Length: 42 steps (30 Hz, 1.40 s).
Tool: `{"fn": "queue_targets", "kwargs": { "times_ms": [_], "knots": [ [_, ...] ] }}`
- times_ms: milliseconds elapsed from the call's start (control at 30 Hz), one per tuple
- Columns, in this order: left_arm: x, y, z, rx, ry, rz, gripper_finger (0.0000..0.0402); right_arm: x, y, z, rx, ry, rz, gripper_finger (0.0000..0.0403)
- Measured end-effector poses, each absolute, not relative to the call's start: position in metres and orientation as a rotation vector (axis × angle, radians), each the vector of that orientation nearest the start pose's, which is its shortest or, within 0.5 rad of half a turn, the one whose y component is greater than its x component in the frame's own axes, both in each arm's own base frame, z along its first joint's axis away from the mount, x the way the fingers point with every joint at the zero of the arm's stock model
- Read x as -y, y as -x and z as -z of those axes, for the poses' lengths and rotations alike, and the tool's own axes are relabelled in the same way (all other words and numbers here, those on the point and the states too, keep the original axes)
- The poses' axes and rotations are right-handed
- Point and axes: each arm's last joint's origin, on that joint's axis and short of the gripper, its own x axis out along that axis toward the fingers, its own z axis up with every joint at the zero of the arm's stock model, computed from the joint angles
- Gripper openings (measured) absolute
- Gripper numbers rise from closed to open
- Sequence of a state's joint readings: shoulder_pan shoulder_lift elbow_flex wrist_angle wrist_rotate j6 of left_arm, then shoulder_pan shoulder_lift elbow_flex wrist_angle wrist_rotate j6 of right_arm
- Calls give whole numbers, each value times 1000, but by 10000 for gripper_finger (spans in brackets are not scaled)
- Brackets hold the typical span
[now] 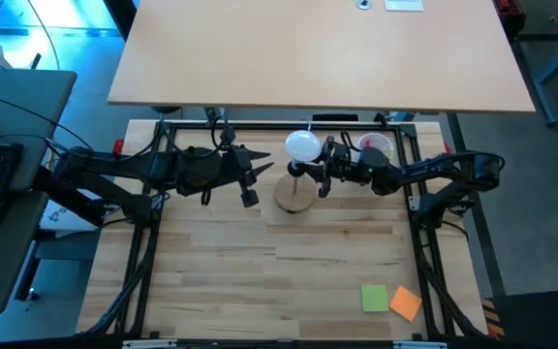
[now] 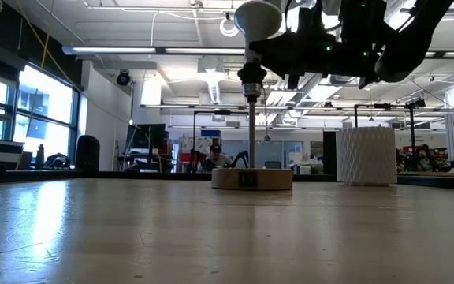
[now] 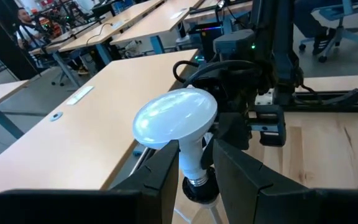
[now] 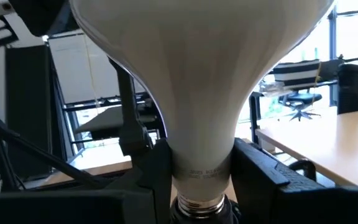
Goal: Screw lightbulb
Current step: Insert the white lightbulb into the desk lamp
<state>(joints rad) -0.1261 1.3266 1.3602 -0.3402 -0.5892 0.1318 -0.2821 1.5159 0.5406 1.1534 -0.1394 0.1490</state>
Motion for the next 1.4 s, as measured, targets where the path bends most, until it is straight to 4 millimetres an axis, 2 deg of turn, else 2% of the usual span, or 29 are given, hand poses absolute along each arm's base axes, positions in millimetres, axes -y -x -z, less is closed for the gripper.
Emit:
{"fn": "queue_targets", "kwargs": {
  "times_ms": [267,400,533,700,800,900,1200,1267,1400],
  "knots": [
    [20,-289,-400,-311,-235,-442,94,72,-279,-212,143,-103,137,122],
    [15,-299,-405,-225,-261,-441,94,70,-280,-211,128,-82,140,122],
    [-9,-316,-412,-116,-295,-373,85,71,-280,-211,124,-68,151,122],
    [-51,-333,-415,-126,-180,-261,54,70,-281,-210,110,-77,174,122],
    [-69,-342,-400,-221,-147,-266,35,70,-281,-208,90,-79,181,122],
    [-78,-349,-383,-316,-137,-272,19,70,-281,-207,80,-81,185,122],
    [-79,-354,-368,-412,-106,-270,3,70,-281,-206,74,-90,174,122],
    [-79,-353,-369,-410,-107,-273,3,70,-281,-206,75,-89,168,135],
    [-80,-353,-369,-409,-109,-285,3,70,-280,-203,56,-91,165,209]
  ]
}}
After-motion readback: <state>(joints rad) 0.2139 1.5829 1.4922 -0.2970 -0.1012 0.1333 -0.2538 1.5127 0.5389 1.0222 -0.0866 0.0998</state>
